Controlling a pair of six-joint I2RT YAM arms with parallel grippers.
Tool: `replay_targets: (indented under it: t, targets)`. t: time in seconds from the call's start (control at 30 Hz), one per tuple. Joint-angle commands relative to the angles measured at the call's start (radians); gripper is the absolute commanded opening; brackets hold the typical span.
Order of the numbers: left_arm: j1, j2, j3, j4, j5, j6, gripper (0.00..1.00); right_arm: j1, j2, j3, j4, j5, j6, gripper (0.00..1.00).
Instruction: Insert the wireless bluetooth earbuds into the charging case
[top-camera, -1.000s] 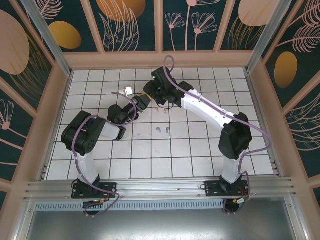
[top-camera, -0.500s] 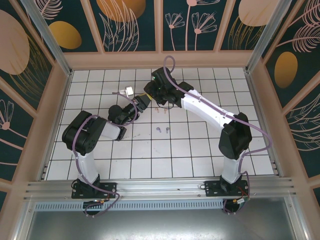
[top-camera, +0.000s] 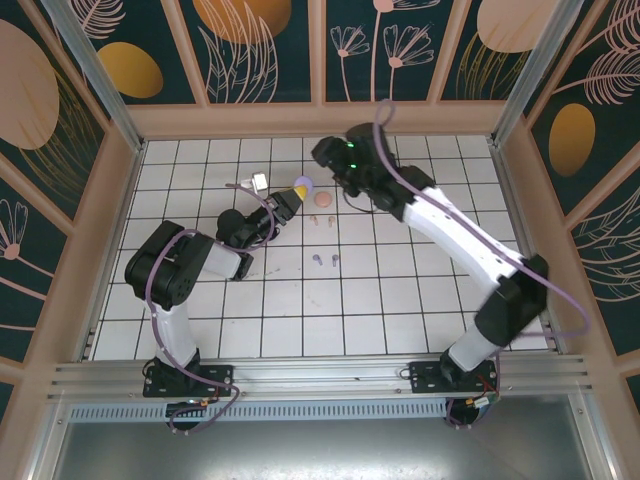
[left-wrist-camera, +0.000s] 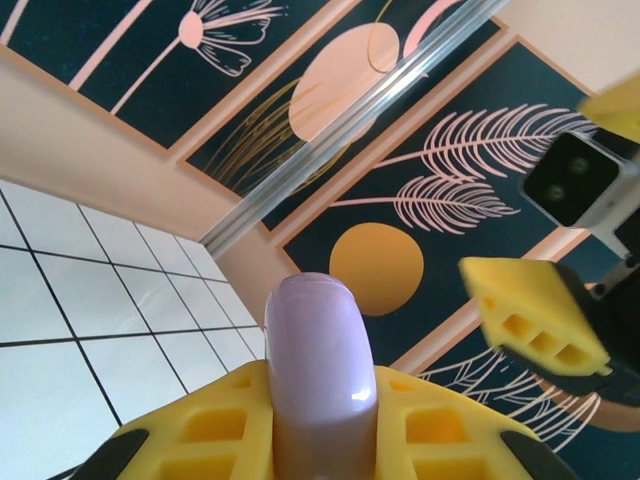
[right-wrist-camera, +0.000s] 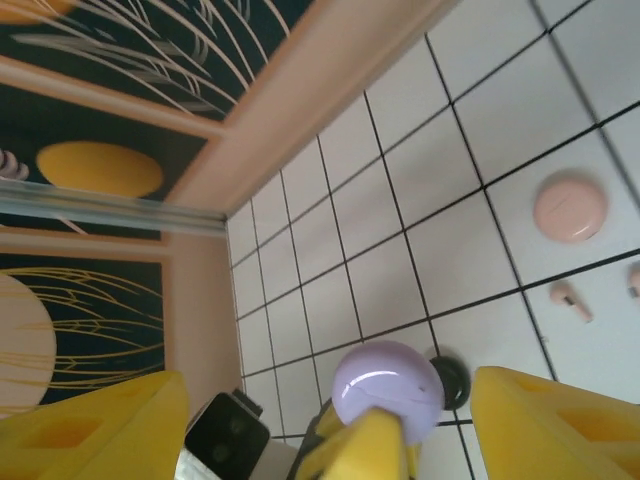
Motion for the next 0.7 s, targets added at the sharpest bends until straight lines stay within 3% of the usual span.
replay_targets:
  t: [0.0, 0.33, 0.5, 0.67]
  targets:
    - [-0.002, -0.063, 0.043, -0.031, 0.081, 0.027, 0.0, -0.04, -0.131, -0.19, 0.077, 0.013, -0.111, 0.75]
    - [-0.002, -0.109, 0.109, -0.202, 0.291, 0.095, 0.0, -0.131, -0.395, -0.565, 0.173, -0.038, -0.467, 0.75]
    - [-0.002, -0.117, 0.123, -0.244, 0.408, 0.09, 0.0, -0.147, -0.462, -0.632, 0.262, -0.237, -0.655, 0.75]
    - [-0.003, -0.161, 0.109, -0.315, 0.473, 0.121, 0.0, -0.152, -0.462, -0.621, 0.325, -0.406, -0.704, 0.75]
